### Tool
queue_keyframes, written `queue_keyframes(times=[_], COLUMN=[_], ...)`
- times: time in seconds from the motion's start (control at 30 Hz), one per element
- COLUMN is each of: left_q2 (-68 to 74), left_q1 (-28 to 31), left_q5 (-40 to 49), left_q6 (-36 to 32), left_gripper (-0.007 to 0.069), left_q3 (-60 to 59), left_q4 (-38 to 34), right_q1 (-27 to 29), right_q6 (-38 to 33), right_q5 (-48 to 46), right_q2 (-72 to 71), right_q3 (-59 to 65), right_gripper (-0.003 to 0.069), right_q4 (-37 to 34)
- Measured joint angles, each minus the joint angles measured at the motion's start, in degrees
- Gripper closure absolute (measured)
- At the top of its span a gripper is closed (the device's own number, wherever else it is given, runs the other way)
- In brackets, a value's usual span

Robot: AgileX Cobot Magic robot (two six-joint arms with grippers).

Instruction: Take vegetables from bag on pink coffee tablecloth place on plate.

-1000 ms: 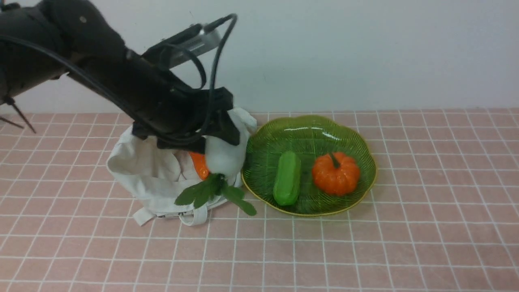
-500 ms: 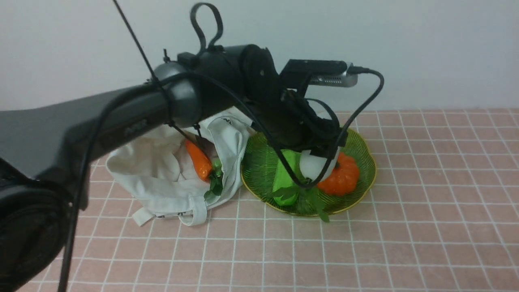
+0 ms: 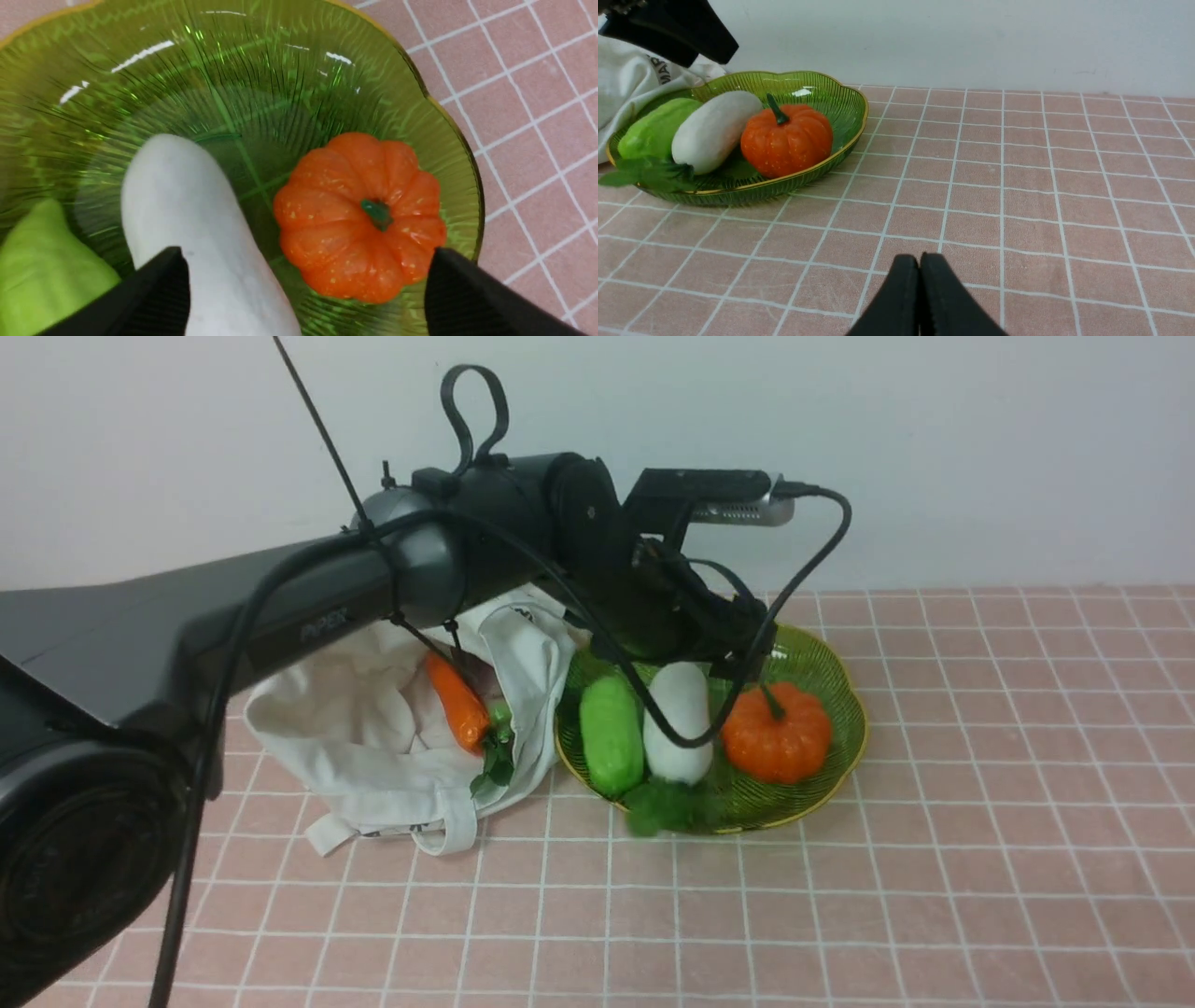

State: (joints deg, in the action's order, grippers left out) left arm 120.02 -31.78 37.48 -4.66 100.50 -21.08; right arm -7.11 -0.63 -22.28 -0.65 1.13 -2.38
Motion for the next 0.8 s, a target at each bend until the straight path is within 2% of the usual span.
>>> queue_keyframes(times=[0.1,0.23,0.33,0.37,0.4,0.5,0.63,0.77,0.8], left_q2=[-2.14,-8.8,-14.03,-14.83,-18.27,-24.22,-34.47,-46.39,-52.16], left_q1=[0.18,0.19,0.19,0.19,0.19,0.19,0.19,0.19,0.19], left_q5=[3.94,16.69,26.53,27.8,31.41,33.42,33.86,34.21,34.27], left_q6=[0.0,1.15,1.68,1.68,1.68,1.72,1.72,1.66,1.66], left_gripper=[0.0076,0.0313,0.0522,0.0533,0.059,0.0624,0.0629,0.0629,0.0629], left_q3=[1.47,5.67,8.33,8.59,9.22,9.36,5.83,-4.65,-11.46], left_q4=[2.19,8.5,11.54,11.68,13.29,15.88,17.03,16.96,16.96], right_q1=[0.0,0.0,0.0,0.0,0.0,0.0,0.0,0.0,0.0], right_q6=[0.0,0.0,0.0,0.0,0.0,-0.07,-0.45,-0.47,-0.53], right_q5=[0.0,0.0,0.0,0.0,0.0,0.0,0.0,0.0,0.0], right_q2=[0.0,0.0,0.0,0.0,0.0,0.0,0.0,0.0,0.0], right_q3=[0.0,0.0,0.0,0.0,0.0,0.0,0.0,0.0,0.0], right_gripper=[0.0673,0.0673,0.0673,0.0673,0.0673,0.0673,0.0673,0.0673,0.0673], right_q4=[0.0,0.0,0.0,0.0,0.0,0.0,0.0,0.0,0.0])
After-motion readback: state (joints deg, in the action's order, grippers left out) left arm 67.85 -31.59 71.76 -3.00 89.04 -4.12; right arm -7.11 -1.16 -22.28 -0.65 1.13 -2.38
